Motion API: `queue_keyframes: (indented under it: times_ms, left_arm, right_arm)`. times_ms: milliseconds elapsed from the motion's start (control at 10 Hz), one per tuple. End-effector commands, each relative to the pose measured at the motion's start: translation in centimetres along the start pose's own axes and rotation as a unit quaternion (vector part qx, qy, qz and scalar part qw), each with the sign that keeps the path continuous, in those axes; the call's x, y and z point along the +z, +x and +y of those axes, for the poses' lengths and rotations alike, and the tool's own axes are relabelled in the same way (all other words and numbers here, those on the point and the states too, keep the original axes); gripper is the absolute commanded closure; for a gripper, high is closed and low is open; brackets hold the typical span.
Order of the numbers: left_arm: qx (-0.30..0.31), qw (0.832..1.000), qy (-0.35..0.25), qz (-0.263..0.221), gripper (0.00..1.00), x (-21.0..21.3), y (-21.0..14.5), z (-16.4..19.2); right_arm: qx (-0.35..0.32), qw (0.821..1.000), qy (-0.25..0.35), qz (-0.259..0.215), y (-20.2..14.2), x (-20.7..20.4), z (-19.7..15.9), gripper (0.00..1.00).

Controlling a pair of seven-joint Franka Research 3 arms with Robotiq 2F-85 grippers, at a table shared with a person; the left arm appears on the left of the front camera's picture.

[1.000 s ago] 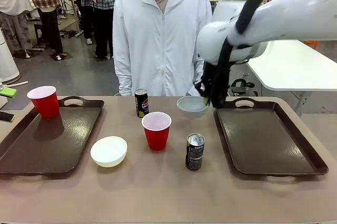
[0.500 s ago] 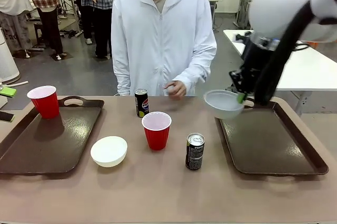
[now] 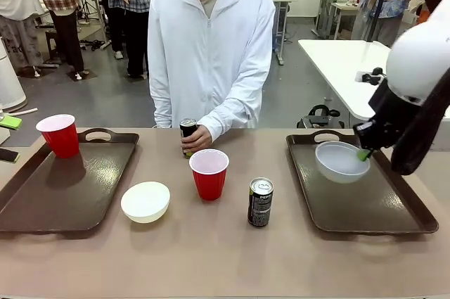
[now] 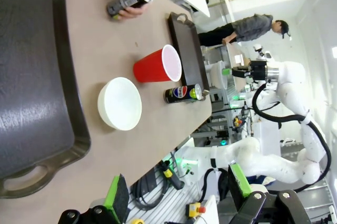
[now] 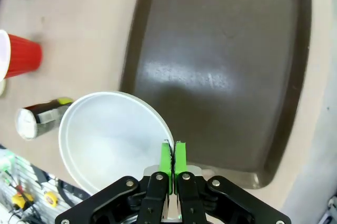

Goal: Prepare tableware on both trays.
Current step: Pick up a Picnic Bowl from the table and place it on a Handle tray.

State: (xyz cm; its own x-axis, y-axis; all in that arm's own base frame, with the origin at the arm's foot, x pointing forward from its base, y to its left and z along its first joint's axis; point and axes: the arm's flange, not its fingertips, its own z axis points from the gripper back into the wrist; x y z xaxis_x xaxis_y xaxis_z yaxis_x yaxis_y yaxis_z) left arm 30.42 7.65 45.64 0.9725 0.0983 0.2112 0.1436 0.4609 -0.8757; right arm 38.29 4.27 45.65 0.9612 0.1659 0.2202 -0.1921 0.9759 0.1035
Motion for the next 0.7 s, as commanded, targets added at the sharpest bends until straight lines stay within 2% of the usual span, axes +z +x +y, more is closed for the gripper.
queue_keyframes:
  times_ms: [0, 600]
  left_arm:
    - [-0.01, 1.0, -0.012, -0.007, 0.0, 0.0, 0.0, 0.08]
    - [-0.01, 1.0, -0.012, -0.007, 0.0, 0.0, 0.0, 0.08]
  right_arm:
    - [0.0, 1.0, 0.007, 0.002, 0.47, 0.56, 1.41, 1.0]
    - [0.0, 1.0, 0.007, 0.002, 0.47, 0.56, 1.41, 1.0]
